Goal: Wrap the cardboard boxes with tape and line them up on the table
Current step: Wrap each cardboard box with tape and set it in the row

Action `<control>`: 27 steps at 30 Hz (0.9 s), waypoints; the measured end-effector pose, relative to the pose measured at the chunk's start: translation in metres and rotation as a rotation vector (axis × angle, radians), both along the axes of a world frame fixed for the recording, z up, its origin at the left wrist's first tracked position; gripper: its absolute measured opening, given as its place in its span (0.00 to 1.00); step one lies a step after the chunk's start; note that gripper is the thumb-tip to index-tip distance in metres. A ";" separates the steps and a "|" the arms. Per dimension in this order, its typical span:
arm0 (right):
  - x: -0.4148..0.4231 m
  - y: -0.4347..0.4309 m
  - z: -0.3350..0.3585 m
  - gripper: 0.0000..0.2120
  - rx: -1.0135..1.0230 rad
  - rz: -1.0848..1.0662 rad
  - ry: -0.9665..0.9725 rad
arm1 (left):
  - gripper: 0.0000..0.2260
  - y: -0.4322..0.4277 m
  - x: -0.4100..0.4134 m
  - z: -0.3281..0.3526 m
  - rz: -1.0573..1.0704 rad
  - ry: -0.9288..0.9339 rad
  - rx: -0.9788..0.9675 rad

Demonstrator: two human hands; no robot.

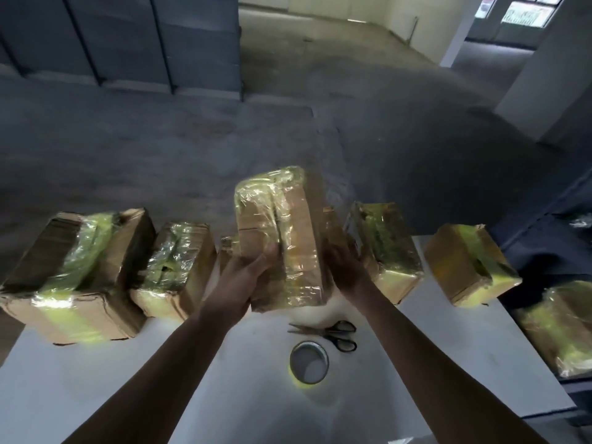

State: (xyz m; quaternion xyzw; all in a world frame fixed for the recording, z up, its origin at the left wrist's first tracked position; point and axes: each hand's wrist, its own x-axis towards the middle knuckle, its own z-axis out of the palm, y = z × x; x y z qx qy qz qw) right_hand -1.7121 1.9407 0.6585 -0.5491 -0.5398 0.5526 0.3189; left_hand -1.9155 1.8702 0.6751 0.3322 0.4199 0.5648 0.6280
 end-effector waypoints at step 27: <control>0.278 0.117 0.045 0.18 0.403 -0.315 -0.508 | 0.05 0.175 0.320 0.040 -0.041 0.392 -0.102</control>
